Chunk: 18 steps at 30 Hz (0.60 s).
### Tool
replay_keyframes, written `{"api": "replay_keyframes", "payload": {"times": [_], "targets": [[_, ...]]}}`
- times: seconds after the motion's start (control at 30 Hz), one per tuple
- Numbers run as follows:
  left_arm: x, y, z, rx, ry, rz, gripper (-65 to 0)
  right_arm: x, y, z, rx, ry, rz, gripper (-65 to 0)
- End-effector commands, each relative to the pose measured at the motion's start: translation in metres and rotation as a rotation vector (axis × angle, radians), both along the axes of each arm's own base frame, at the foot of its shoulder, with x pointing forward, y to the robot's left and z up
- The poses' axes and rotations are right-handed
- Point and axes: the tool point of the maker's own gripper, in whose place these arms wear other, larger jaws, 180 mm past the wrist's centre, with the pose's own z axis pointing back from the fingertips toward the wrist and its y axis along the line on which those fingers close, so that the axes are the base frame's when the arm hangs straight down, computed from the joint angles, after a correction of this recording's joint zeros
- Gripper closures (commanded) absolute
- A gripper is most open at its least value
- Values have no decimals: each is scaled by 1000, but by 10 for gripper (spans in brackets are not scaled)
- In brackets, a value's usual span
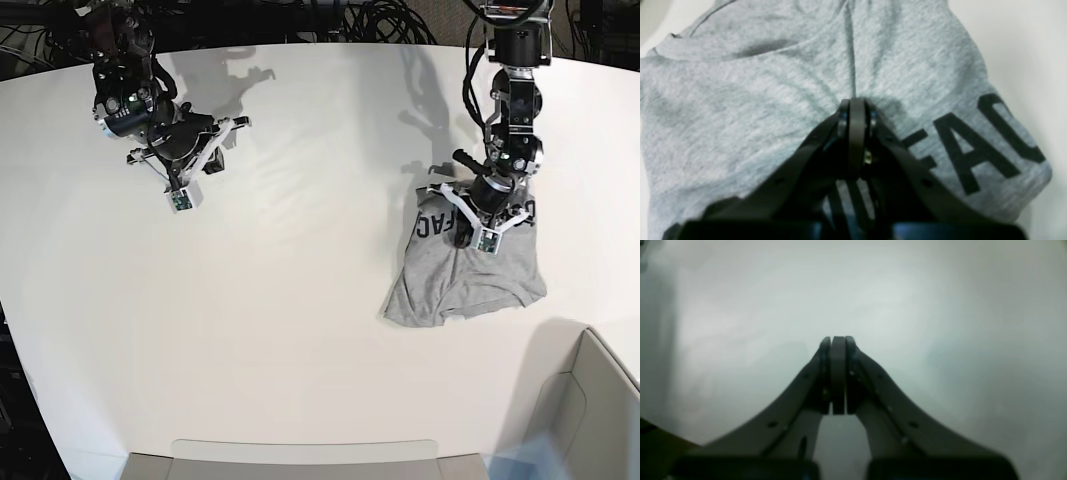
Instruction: Fold the T-shirt properly
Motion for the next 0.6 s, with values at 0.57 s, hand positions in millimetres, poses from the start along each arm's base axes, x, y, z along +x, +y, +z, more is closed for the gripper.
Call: {"api": "replay_keyframes", "payload": {"times": [0.57], "targets": [[-21, 51, 105, 104, -193, 129, 0, -2, 12, 19, 20, -65, 41, 0]]}}
